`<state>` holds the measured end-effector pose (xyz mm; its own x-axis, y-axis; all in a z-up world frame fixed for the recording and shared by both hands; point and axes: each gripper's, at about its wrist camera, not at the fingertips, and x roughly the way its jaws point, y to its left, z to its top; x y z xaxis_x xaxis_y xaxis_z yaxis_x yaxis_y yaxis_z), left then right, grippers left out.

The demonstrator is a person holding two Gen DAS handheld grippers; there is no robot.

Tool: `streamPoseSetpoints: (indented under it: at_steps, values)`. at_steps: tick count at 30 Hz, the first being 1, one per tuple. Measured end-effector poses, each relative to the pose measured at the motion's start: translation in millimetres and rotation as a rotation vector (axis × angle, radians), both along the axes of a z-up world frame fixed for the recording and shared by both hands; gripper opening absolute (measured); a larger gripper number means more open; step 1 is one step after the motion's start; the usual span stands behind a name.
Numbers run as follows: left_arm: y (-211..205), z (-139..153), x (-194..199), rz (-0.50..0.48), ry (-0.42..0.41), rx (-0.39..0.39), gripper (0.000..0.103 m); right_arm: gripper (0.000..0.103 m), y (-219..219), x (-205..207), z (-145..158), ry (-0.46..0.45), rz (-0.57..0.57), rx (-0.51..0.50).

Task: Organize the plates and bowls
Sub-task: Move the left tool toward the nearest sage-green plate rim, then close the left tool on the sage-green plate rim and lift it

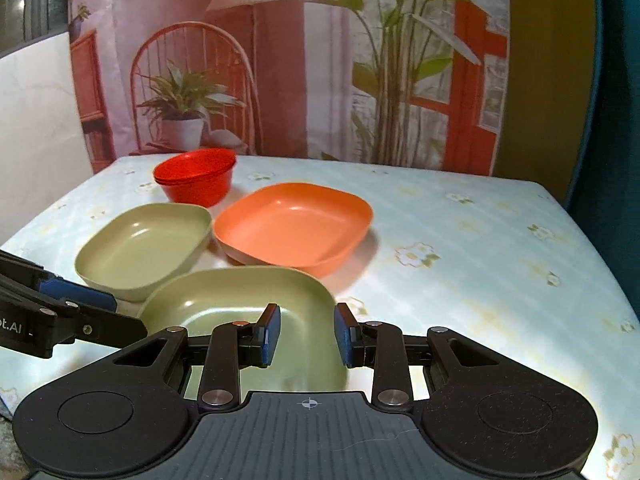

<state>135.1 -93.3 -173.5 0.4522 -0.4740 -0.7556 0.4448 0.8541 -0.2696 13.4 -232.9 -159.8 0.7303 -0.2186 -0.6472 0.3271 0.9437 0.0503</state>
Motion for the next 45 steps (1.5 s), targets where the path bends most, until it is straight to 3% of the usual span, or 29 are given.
streamPoseSetpoints:
  at_steps: [4, 12, 24, 45]
  values:
    - [0.2, -11.7, 5.9, 0.006, 0.05, -0.017, 0.051, 0.028, -8.3, -1.8, -5.8, 0.017, -0.031, 0.019]
    - [-5.8, -29.3, 11.8, -0.018, 0.108, -0.028, 0.03, 0.028, -10.6, 1.6, -16.2, 0.047, -0.029, 0.058]
    - [-3.9, -29.7, 13.2, -0.008, 0.114, -0.032, 0.027, 0.017, -13.9, -0.9, -17.8, 0.057, -0.037, 0.077]
    - [10.7, 2.3, -4.2, -0.01, 0.0, -0.092, 0.027, 0.017, -9.5, -4.4, 9.2, 0.029, -0.045, 0.055]
